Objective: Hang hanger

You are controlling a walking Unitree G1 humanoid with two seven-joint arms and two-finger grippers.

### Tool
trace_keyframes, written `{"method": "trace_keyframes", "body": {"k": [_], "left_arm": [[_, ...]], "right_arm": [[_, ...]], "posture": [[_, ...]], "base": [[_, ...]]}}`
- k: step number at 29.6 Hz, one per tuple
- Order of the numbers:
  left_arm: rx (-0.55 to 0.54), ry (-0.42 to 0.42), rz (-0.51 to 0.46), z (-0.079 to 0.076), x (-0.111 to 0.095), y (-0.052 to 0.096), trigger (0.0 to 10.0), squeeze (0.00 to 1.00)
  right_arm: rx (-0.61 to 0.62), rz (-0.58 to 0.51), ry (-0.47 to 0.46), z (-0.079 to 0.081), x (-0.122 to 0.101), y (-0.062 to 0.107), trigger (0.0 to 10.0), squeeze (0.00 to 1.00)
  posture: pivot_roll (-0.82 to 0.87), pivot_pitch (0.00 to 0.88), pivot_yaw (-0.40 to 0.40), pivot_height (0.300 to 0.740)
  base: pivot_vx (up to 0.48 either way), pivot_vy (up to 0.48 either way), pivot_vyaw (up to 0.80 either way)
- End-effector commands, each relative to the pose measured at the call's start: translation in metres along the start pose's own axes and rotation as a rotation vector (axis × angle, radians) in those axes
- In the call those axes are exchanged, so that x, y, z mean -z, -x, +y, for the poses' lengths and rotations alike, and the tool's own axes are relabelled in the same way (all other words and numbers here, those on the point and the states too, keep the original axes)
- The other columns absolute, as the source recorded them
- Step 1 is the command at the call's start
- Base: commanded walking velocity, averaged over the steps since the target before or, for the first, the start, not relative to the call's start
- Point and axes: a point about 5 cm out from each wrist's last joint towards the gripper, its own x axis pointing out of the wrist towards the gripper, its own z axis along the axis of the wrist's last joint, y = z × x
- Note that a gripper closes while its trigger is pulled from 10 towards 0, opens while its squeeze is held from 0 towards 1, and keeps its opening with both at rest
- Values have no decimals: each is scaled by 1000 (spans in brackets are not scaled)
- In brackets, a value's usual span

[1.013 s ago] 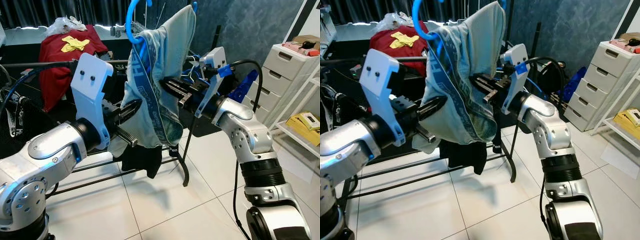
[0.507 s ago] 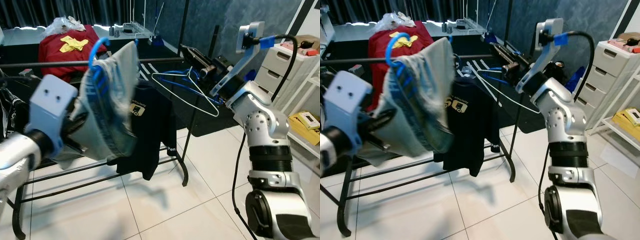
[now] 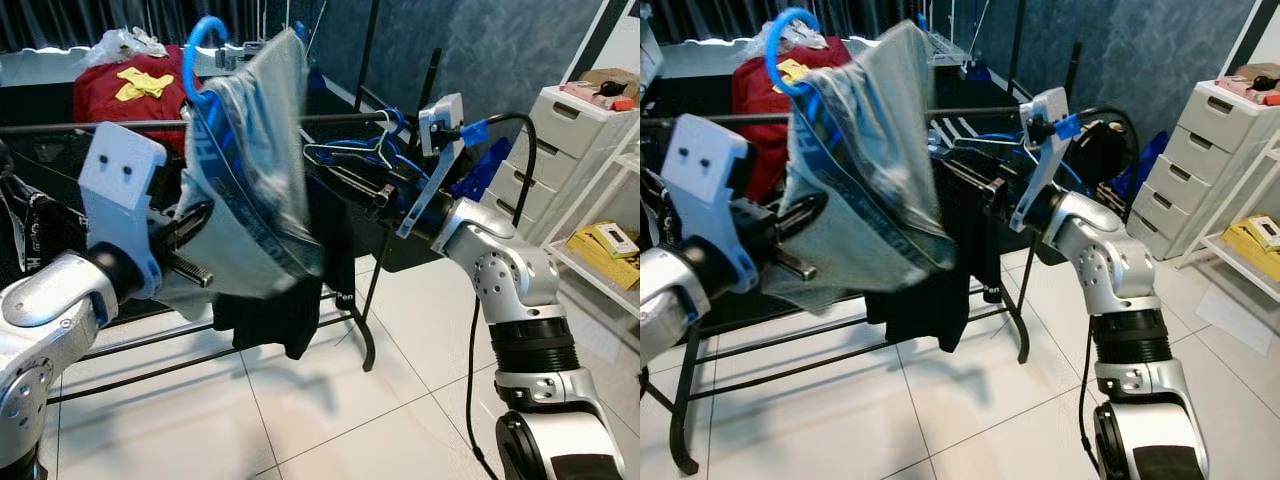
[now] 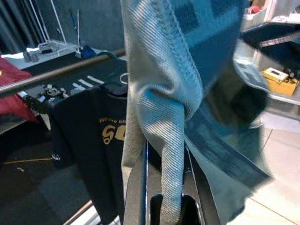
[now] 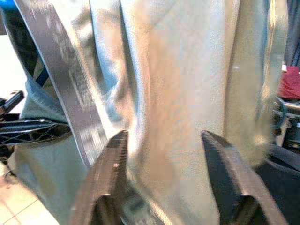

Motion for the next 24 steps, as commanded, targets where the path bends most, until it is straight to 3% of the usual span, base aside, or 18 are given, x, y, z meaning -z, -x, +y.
{"method": "trace_keyframes", "body": {"k": [1, 7, 19, 20, 21, 22, 24], "left_arm": [[13, 19, -21, -5, -4, -3, 10000, 0], [36, 123, -118, -9, -20, -9, 10000, 0], [67, 164, -159, -14, -30, -13, 10000, 0], [86, 185, -171, -18, -33, -13, 10000, 0], [86, 185, -171, -18, -33, -13, 10000, 0], [109, 200, -182, -22, -35, -13, 10000, 0], [124, 207, -188, -24, -36, -13, 10000, 0]], "right_arm": [[-23, 8, 19, 4, 1, 0, 10000, 1000], [-48, 37, 85, 7, 5, 0, 10000, 1000], [-28, 57, 136, 7, 8, 0, 10000, 1000], [16, 80, 175, 3, 9, 0, 10000, 286], [16, 80, 175, 3, 9, 0, 10000, 286], [56, 99, 214, -1, 9, 0, 10000, 0], [86, 107, 241, -4, 8, 0, 10000, 0]], "posture": [[9, 0, -93, 740], [8, 0, -88, 740], [4, 0, -84, 740], [6, 0, -84, 740], [6, 0, -84, 740], [7, 0, -85, 740], [7, 0, -85, 740]], "base": [[0, 0, 0], [0, 0, 0], [0, 0, 0], [0, 0, 0], [0, 0, 0], [0, 0, 0], [0, 0, 0]]}}
